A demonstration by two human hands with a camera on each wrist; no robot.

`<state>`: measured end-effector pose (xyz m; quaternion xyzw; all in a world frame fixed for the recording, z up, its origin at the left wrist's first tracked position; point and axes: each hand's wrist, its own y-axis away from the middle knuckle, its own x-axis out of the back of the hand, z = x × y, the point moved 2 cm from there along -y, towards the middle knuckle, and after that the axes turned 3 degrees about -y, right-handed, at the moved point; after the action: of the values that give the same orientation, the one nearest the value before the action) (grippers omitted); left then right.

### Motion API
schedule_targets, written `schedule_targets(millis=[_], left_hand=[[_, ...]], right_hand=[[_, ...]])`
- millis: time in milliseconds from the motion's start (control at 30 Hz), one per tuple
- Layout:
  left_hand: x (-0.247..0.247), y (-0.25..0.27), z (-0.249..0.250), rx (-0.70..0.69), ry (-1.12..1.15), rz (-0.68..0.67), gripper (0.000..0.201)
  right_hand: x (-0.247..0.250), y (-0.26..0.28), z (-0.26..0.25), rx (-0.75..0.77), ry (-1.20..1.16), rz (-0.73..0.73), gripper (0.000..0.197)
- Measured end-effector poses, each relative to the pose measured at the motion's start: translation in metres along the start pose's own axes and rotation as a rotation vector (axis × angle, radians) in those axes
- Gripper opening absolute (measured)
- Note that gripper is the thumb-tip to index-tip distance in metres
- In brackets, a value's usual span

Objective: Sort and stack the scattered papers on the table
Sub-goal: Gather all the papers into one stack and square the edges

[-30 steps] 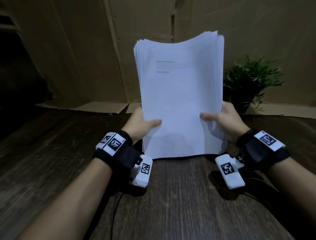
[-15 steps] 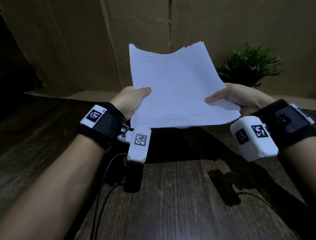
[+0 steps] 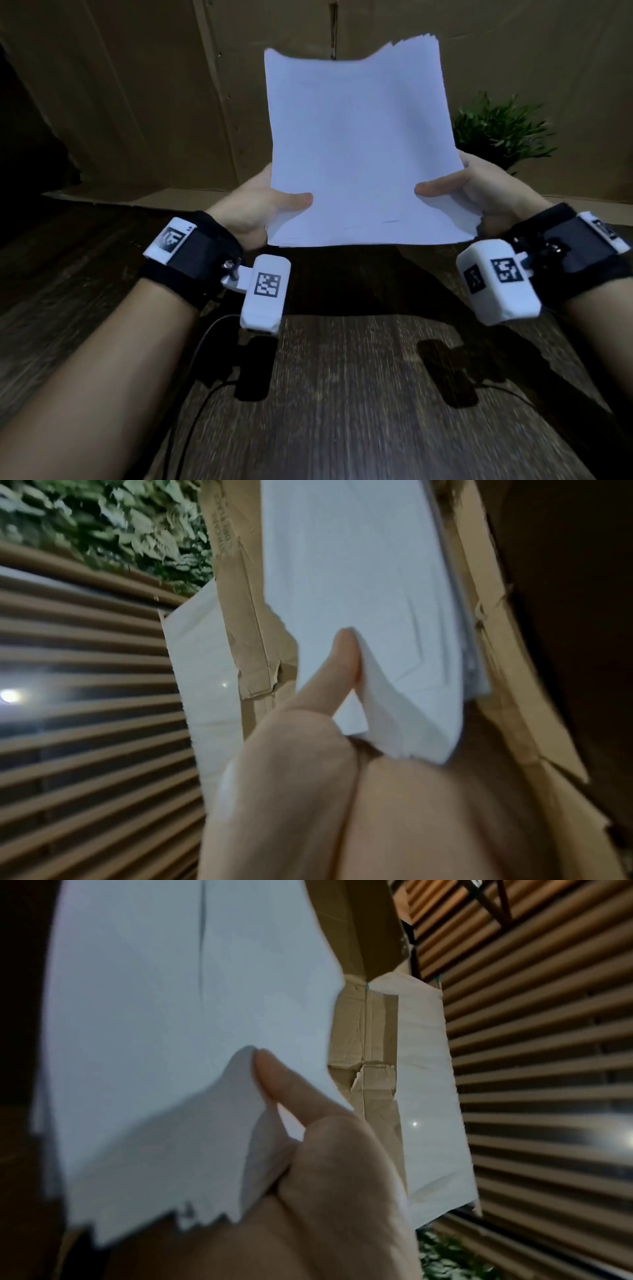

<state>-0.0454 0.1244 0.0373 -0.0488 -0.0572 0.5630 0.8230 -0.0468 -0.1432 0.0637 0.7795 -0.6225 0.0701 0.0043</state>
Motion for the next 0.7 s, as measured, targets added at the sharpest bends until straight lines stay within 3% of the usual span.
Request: schedule_targets(millis=[67, 167, 333, 400, 500, 600, 700], left_hand=[[0.001, -0.001, 0.002, -0.103, -0.047, 0.072, 0.067], [0.001, -0.002, 0.007, -0.228, -0.169, 0.166, 0.064], [-0.005, -0.001, 0.007, -0.226, -0.163, 0.180, 0.051], [-0.004, -0.002, 0.002, -0.164, 0.010, 0.286, 0.040], [-0.010, -0.006, -0.010, -0.032, 0.400, 0.398, 0.040], [-0.034, -0.008, -0.014, 0.094, 0.744, 0.341, 0.031], [-0.059, -0.005, -0.012, 0.158, 0.925, 0.175, 0.030]], right_hand=[[-0.001, -0.002, 0.001, 0.064, 0.042, 0.046, 0.049], [0.001, -0.001, -0.003, 0.123, -0.058, 0.069, 0.040], [0.002, -0.002, -0.009, 0.267, -0.306, 0.232, 0.039], [0.001, -0.004, -0.005, 0.309, -0.391, 0.272, 0.041], [-0.002, -0.007, -0.004, 0.343, -0.492, 0.339, 0.037], [-0.011, -0.005, -0.004, 0.396, -0.530, 0.324, 0.029], [-0.019, -0.001, -0.003, 0.438, -0.493, 0.309, 0.032]])
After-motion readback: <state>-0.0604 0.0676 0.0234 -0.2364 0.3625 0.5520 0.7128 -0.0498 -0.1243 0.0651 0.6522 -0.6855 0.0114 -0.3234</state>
